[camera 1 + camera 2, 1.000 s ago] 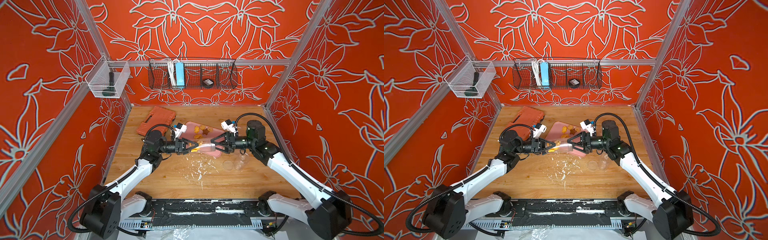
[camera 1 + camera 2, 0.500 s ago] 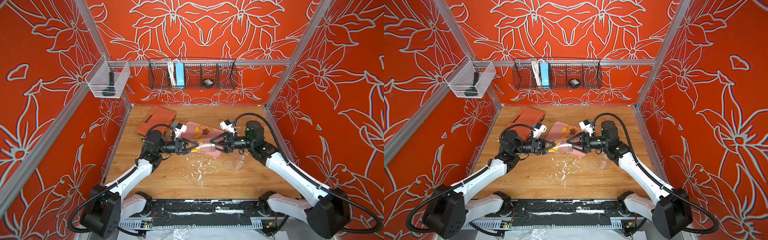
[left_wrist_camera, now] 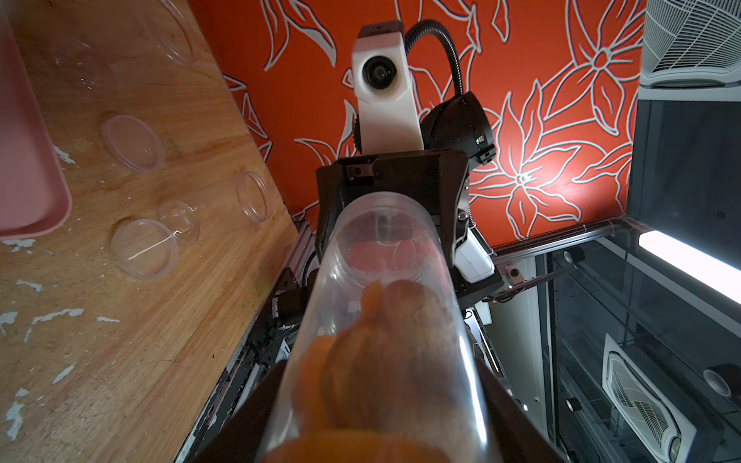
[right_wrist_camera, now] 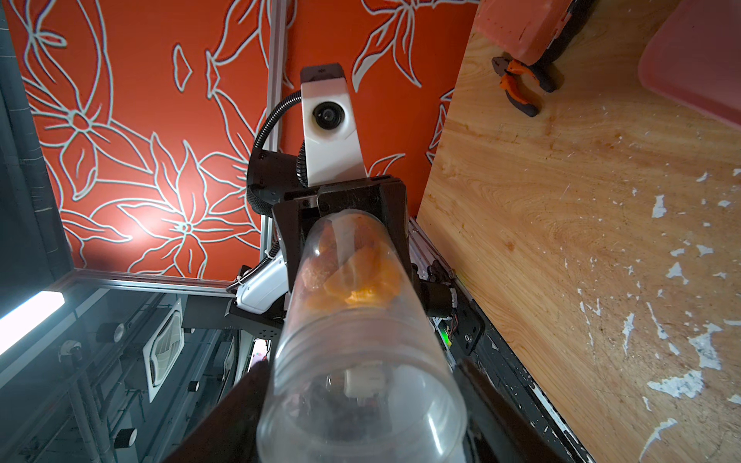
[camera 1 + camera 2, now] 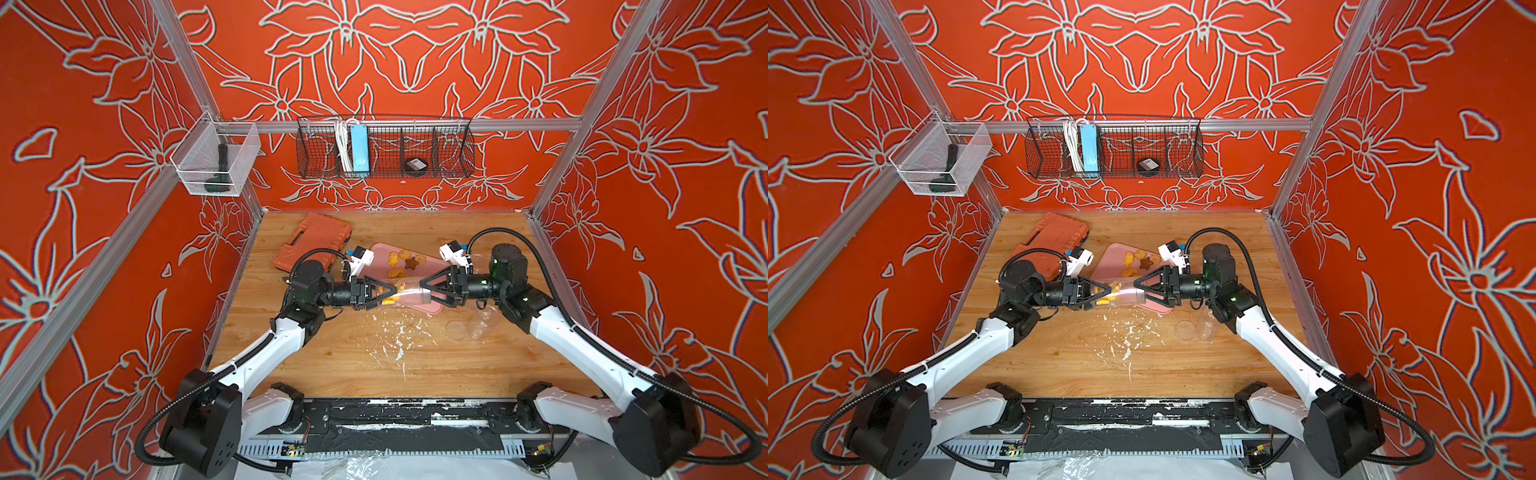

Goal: Pour the cookies out of the jar
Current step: Unscrew the lid from the jar.

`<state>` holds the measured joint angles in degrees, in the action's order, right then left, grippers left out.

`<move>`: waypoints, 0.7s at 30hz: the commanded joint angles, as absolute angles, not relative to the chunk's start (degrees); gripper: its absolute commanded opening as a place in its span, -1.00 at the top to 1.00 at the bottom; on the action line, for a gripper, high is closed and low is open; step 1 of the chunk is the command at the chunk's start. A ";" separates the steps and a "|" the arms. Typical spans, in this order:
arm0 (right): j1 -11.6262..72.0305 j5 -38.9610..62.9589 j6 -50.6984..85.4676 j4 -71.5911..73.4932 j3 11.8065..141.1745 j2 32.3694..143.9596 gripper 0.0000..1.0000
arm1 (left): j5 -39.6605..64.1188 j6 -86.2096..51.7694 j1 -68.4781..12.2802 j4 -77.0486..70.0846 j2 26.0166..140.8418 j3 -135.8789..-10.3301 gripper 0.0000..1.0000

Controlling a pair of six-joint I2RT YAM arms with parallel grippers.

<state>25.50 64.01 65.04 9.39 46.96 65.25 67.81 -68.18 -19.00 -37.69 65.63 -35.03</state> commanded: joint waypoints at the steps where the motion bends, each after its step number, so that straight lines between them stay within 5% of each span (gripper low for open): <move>1: 26.01 65.83 65.23 12.04 46.67 64.99 -0.40 | 68.82 -68.64 -18.68 -38.67 64.77 -36.55 -0.23; 21: 25.14 68.40 53.52 8.52 49.65 66.18 -0.27 | 71.01 -69.78 -15.74 -38.95 63.19 -35.77 -0.22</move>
<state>25.47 66.06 60.53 9.15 48.01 66.57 69.71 -67.29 -17.41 -37.39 64.95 -35.03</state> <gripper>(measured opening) 0.679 0.636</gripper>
